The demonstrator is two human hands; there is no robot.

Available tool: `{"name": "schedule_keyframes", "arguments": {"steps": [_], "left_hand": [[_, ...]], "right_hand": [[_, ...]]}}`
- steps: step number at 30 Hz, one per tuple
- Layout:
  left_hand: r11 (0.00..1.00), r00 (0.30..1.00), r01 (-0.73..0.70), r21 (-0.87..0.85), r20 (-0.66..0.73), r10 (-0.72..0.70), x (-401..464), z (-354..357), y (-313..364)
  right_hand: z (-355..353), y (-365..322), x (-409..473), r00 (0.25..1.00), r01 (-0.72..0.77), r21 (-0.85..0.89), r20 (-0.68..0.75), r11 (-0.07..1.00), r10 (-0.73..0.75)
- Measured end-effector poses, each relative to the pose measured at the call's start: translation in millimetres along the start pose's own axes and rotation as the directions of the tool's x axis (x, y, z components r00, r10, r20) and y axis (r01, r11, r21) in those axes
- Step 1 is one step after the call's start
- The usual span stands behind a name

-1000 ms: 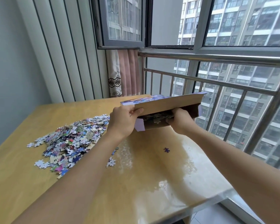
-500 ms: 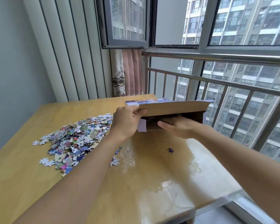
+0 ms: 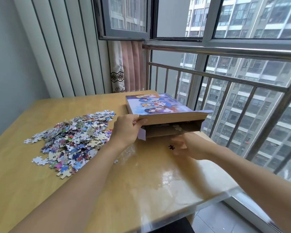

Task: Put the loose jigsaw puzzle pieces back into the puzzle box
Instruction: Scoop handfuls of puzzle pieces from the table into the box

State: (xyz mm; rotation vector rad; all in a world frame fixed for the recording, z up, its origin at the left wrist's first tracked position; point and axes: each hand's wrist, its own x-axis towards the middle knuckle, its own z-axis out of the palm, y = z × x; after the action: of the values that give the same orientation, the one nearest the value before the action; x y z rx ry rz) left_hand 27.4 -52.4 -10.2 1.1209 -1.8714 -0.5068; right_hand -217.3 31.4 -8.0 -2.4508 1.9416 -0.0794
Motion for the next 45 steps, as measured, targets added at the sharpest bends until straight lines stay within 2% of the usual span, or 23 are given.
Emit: {"name": "schedule_keyframes", "arguments": {"steps": [5, 10, 15, 21, 22, 24, 27, 29, 33, 35, 38, 40, 45], "left_hand": [[1.000, 0.999, 0.026, 0.014, 0.019, -0.027, -7, 12, -8], [0.999, 0.999, 0.040, 0.022, 0.032, -0.041, -18, 17, -11], [0.999, 0.999, 0.020, 0.029, 0.046, -0.022, -22, 17, -23], [1.000, 1.000, 0.004, 0.026, -0.016, -0.003, -35, 9, -34], [1.000, 1.000, -0.005, 0.021, -0.023, 0.006, -39, 9, -34], [1.000, 0.999, -0.018, -0.002, -0.047, 0.018, -45, 10, -33], [1.000, 0.995, -0.002, 0.011, -0.100, 0.003, -55, 7, -31], [0.999, 0.994, 0.020, 0.047, -0.112, -0.014, -63, 2, -28], [0.993, 0.983, 0.116, 0.037, -0.150, -0.109, -91, -8, -15], [0.993, 0.989, 0.119, 0.014, -0.090, -0.117, -110, -12, -11], [0.997, 0.978, -0.030, 0.066, 0.210, 0.015, -131, -18, -8], [0.993, 0.942, -0.104, 0.057, 0.327, 0.080, -137, -26, -10], [0.996, 0.931, -0.079, 0.051, 0.361, 0.055, -152, -48, -13]], "right_hand": [[19, 2, 9, 0.997, -0.028, 0.233, -0.063, 0.972, 0.044], [23, -3, 13, 0.999, 0.004, 0.333, -0.033, 0.943, 0.007], [16, -15, 14, 0.997, 0.025, 0.329, 0.055, 0.944, -0.046], [36, -51, -9, 0.966, 0.234, 0.321, -0.184, 0.918, -0.182], [39, -56, -11, 0.964, 0.239, 0.337, -0.198, 0.911, -0.179], [38, -56, -9, 0.981, 0.151, 0.387, -0.170, 0.910, -0.090], [26, -48, 3, 1.000, 0.009, 0.363, -0.015, 0.932, -0.004], [21, -50, 8, 0.999, 0.006, 0.417, 0.035, 0.909, -0.023], [26, -70, -8, 0.992, 0.129, 0.417, -0.044, 0.900, -0.122], [35, -84, -27, 0.970, 0.244, 0.389, -0.101, 0.888, -0.222], [46, -101, -49, 0.928, 0.373, 0.389, -0.171, 0.842, -0.332], [48, -103, -55, 0.917, 0.398, 0.401, -0.175, 0.825, -0.357], [39, -112, -67, 0.885, 0.451, 0.445, -0.105, 0.774, -0.454]]}}
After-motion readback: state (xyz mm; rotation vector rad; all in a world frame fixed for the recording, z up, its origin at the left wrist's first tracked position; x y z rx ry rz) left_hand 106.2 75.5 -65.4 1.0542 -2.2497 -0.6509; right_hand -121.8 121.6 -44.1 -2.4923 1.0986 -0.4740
